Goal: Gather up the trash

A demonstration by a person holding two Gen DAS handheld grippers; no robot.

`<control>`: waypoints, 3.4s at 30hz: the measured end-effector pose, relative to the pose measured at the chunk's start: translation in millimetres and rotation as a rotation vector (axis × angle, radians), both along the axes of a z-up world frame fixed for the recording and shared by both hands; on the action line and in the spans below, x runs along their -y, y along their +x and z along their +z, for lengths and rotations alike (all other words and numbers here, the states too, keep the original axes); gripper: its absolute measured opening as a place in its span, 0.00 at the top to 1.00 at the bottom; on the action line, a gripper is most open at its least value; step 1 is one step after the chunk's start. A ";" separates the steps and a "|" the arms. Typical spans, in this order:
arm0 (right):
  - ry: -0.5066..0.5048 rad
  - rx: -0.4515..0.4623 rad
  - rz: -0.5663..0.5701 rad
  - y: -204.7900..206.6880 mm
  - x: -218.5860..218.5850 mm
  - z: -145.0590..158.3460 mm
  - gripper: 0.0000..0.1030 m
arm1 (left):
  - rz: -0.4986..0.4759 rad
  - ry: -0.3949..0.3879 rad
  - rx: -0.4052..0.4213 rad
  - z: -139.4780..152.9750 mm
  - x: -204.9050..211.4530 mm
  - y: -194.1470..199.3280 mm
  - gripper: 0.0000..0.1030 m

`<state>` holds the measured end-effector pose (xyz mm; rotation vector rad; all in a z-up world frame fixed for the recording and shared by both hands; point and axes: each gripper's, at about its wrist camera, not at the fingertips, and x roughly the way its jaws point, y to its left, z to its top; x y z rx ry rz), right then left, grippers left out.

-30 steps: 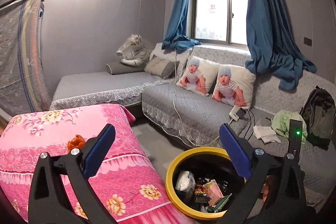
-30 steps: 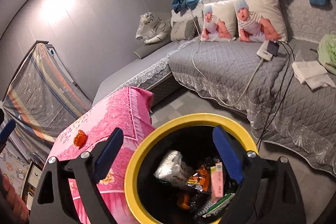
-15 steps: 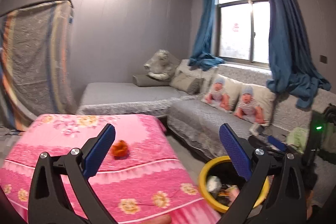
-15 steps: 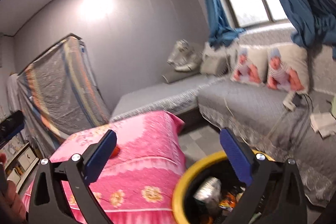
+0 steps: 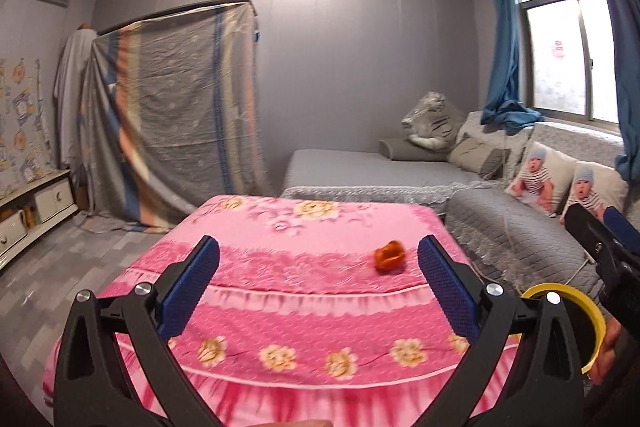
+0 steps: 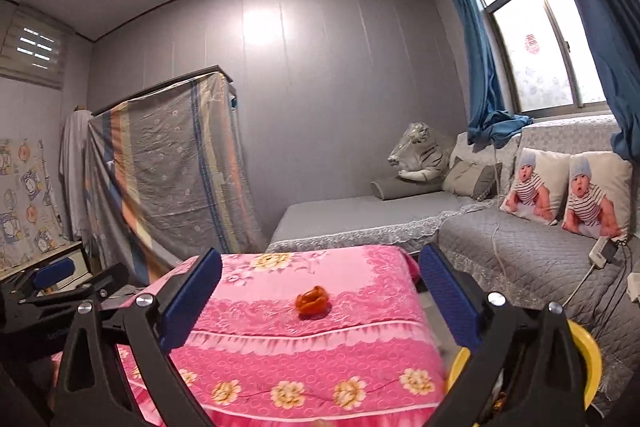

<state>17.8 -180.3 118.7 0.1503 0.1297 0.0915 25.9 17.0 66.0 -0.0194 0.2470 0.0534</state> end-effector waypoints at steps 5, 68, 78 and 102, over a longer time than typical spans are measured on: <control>-0.039 -0.025 0.031 -7.9 -31.1 -10.9 0.08 | 0.049 0.013 -0.012 -10.1 -14.2 -12.8 0.08; -0.057 -0.472 -0.321 90.9 108.9 -64.2 0.17 | 0.048 -0.025 -0.050 -19.6 -15.2 0.1 0.08; -0.110 -0.098 -0.048 8.7 -47.5 -19.4 0.08 | 0.063 -0.038 0.003 -7.4 -25.5 -24.3 0.08; -0.087 -0.036 -0.139 -14.0 -47.7 -29.2 0.08 | 0.050 -0.050 0.014 -10.4 -26.4 -26.8 0.08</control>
